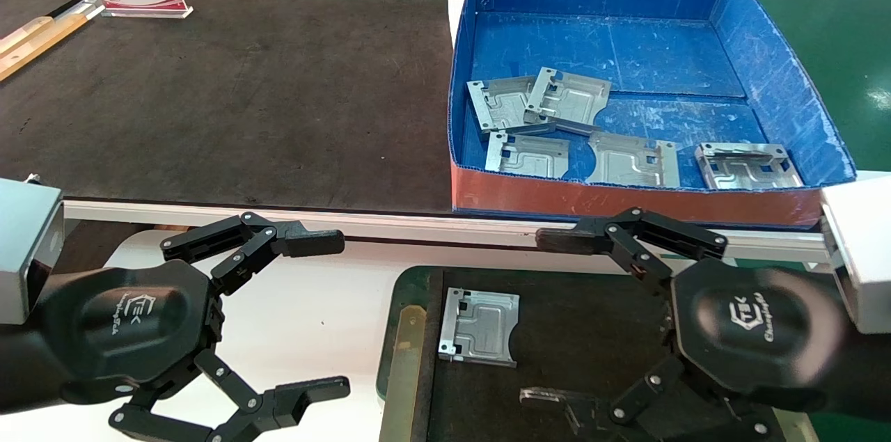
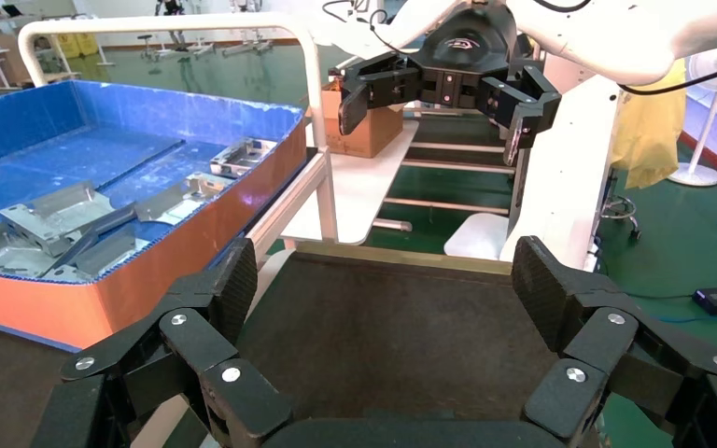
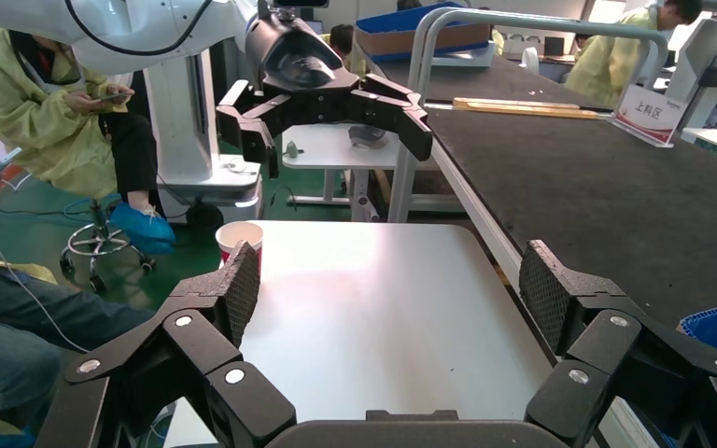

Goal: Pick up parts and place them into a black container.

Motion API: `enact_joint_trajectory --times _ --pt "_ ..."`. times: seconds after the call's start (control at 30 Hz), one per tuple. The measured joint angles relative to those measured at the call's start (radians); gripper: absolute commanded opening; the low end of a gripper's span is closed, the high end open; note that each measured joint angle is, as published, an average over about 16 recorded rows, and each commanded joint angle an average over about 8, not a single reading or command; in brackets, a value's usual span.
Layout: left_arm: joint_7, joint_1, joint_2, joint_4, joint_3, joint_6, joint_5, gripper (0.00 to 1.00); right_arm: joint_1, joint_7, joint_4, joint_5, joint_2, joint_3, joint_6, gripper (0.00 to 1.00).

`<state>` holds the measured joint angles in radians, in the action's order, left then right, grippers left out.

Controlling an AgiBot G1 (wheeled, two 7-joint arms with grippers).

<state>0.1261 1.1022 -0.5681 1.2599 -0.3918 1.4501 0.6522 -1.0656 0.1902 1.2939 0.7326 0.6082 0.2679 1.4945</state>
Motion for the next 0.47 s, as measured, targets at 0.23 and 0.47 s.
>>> enact_joint_trajectory --times 0.23,0.47 --pt "0.000 0.000 0.000 0.000 0.000 0.000 0.000 1.00 0.002 0.001 0.002 0.002 -0.001 -0.002 -0.001 1.00" --pt "0.000 0.000 0.000 0.000 0.000 0.000 0.000 1.00 -0.002 0.000 -0.002 0.001 0.000 0.002 -0.001 1.00"
